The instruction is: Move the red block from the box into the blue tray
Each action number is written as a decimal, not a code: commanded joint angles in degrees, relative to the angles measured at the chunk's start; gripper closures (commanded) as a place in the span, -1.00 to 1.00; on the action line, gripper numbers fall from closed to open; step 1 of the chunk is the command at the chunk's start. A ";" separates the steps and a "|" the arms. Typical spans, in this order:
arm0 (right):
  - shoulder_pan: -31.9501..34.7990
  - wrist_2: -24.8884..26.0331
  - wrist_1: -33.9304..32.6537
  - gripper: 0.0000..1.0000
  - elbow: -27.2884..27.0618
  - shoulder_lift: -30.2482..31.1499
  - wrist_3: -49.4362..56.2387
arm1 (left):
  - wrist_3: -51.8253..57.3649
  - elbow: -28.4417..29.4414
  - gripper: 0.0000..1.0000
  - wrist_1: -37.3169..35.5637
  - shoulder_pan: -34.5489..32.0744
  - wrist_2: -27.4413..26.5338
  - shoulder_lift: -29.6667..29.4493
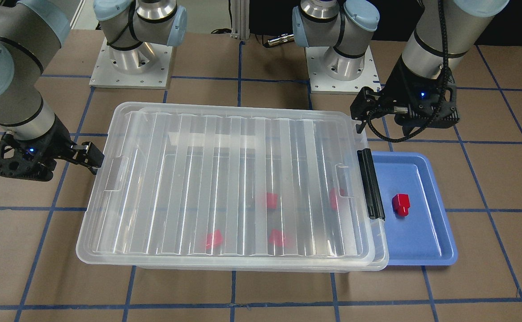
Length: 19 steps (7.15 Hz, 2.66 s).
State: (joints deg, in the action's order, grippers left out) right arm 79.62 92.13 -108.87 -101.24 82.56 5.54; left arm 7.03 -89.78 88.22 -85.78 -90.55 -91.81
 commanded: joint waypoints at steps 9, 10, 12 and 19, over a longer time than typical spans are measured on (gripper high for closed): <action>14.07 -0.46 19.05 -1.00 16.42 4.98 -18.54 | 0.09 0.22 -1.00 -0.07 0.00 -0.07 0.05; 14.08 -0.38 18.96 -1.00 16.42 4.89 -17.85 | 0.09 0.22 -1.00 -0.07 0.00 -0.07 0.05; 14.08 -0.55 18.52 -1.00 16.07 4.80 -17.67 | 0.09 0.13 -1.00 -0.07 0.00 -0.07 0.14; 14.08 -0.46 18.61 -1.00 15.98 4.80 -17.67 | -0.35 0.13 -1.00 -1.38 -0.17 0.46 0.05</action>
State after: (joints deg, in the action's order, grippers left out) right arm 93.69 91.67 -90.26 -85.23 87.36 -12.13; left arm 6.77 -89.68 87.26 -85.92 -90.21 -91.70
